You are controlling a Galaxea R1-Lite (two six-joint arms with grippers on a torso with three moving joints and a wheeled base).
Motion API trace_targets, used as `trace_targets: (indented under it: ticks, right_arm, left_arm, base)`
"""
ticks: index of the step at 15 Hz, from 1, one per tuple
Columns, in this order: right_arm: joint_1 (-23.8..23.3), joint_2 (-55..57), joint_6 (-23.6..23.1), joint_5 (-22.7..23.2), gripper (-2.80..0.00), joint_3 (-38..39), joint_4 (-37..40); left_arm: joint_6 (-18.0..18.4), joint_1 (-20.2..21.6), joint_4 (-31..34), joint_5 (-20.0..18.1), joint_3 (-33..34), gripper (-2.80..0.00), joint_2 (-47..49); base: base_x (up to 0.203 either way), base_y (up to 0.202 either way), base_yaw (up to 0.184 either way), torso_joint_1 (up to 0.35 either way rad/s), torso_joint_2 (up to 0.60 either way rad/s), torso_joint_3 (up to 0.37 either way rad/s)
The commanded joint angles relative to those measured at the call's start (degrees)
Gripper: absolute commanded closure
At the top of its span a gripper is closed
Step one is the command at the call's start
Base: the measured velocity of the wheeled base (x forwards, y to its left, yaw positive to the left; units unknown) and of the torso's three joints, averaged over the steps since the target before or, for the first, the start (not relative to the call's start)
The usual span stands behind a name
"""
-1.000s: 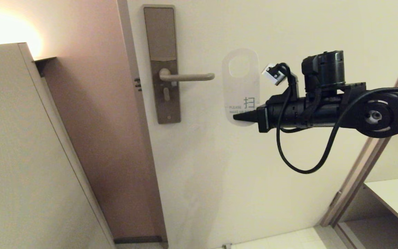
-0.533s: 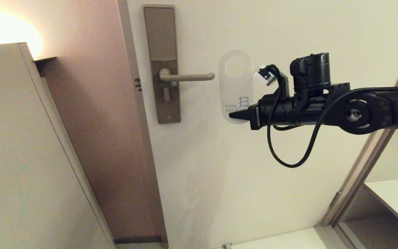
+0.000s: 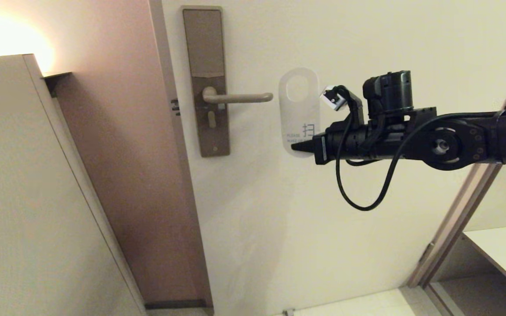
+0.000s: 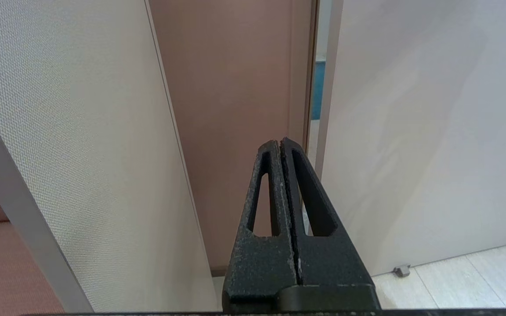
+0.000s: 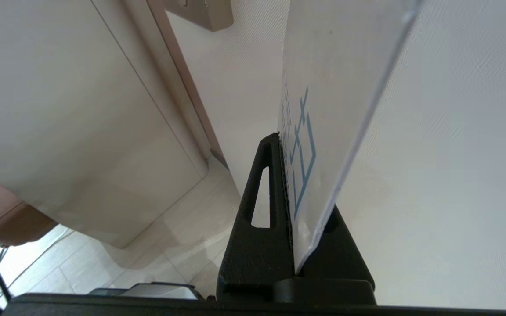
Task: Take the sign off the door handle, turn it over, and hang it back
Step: Hang the sign back with the other side facing out
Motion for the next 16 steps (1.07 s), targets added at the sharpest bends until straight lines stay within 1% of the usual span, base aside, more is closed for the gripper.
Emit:
trace_targets:
  ticks: [1,5,16]
  right_arm:
    - [0.00,0.96,0.00,0.12,0.00,-1.34,-0.01]
    - [0.93,2.85,0.00,-0.99,0.00,-4.32,0.02]
    - [4.18,3.64,0.08,-1.08,0.00,-4.61,-0.07]
  left_arm:
    - [-0.02,0.00,-0.02,0.00,0.00,0.00,-0.02]
    - [-0.03,0.00,-0.02,0.00,0.00,0.00,-0.02]
    - [-0.02,0.00,-0.02,0.00,0.00,0.00,-0.02]
  base:
    - [0.000,0.000,0.000,0.000,0.00,0.000]
    - [0.000,0.000,0.000,0.000,0.00,0.000]
    - [0.000,0.000,0.000,0.000,0.00,0.000]
